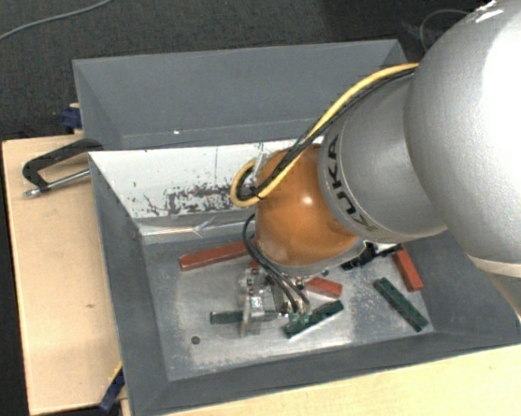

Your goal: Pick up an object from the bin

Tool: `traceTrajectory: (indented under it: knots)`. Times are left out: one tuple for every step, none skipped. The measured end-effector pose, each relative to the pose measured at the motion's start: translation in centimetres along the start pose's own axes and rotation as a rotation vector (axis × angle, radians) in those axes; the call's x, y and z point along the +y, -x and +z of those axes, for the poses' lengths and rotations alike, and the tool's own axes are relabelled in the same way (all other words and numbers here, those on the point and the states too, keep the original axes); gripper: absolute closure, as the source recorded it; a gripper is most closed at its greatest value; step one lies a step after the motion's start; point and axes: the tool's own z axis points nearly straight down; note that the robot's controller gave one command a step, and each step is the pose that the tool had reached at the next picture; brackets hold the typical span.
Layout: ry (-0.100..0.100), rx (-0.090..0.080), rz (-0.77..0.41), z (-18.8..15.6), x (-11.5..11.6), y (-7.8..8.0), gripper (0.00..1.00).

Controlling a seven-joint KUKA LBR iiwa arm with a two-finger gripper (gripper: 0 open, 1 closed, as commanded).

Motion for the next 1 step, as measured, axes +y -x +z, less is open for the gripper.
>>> traceTrajectory:
  knots:
    - [0.005, -0.015, -0.013, -17.92, 2.38, 0.68, 1.00]
